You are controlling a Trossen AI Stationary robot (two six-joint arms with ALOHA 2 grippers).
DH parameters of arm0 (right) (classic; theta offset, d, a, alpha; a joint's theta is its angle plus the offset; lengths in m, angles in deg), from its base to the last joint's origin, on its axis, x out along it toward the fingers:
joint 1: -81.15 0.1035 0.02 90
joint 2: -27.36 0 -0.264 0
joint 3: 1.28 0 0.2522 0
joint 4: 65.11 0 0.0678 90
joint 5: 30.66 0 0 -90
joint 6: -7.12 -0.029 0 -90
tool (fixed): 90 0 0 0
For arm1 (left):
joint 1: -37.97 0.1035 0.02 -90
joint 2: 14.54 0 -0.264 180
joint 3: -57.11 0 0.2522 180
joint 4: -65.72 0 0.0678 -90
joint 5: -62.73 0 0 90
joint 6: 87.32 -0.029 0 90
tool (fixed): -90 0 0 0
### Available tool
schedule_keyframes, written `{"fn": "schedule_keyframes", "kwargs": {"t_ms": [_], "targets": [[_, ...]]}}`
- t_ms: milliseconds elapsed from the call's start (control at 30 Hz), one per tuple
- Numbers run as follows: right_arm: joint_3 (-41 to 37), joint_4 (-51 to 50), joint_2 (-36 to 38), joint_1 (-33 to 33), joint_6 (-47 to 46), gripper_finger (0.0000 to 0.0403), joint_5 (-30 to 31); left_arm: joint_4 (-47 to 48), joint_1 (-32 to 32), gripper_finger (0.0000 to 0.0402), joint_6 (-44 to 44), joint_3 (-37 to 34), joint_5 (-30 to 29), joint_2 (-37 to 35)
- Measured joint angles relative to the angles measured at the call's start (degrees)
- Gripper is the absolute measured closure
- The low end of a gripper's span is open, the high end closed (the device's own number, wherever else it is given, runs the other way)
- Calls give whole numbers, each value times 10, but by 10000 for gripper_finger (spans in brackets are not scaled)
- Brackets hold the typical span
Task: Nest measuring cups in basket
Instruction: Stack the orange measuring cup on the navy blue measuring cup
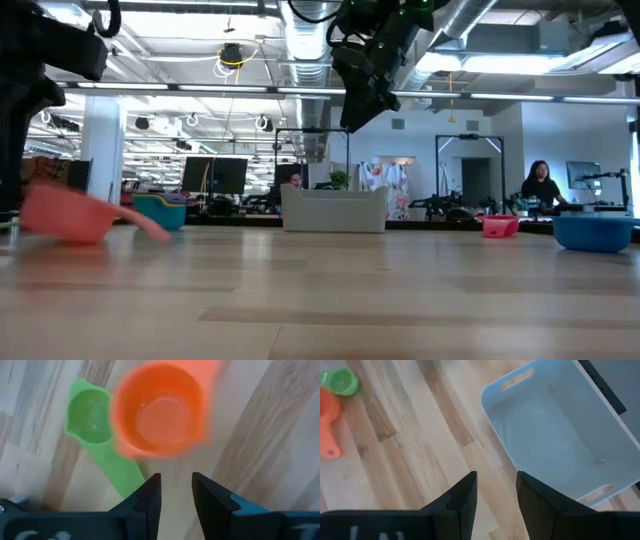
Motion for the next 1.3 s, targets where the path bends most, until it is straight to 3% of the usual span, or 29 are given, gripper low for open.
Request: {"fn": "schedule_keyframes", "kwargs": {"t_ms": [167,300,433,600,733,967,1300], "targets": [[0,0,0,4,-1,250,0,-2,11,330,6,0,0,23],[0,0,0,8,-1,248,-2,0,26,348,64,0,0,17],[0,0,0,11,-3,244,-18,17,31,355,204,0,-21,-16],[0,3,0,15,-3,242,-20,83,28,339,495,-7,-74,-64],[0,13,0,15,-3,245,-22,75,30,300,590,-41,-75,-82],[0,18,-1,15,2,248,-30,-11,80,238,591,-80,-54,-82],[0,17,-1,14,22,245,-30,-33,123,230,591,-79,-14,-68]]}}
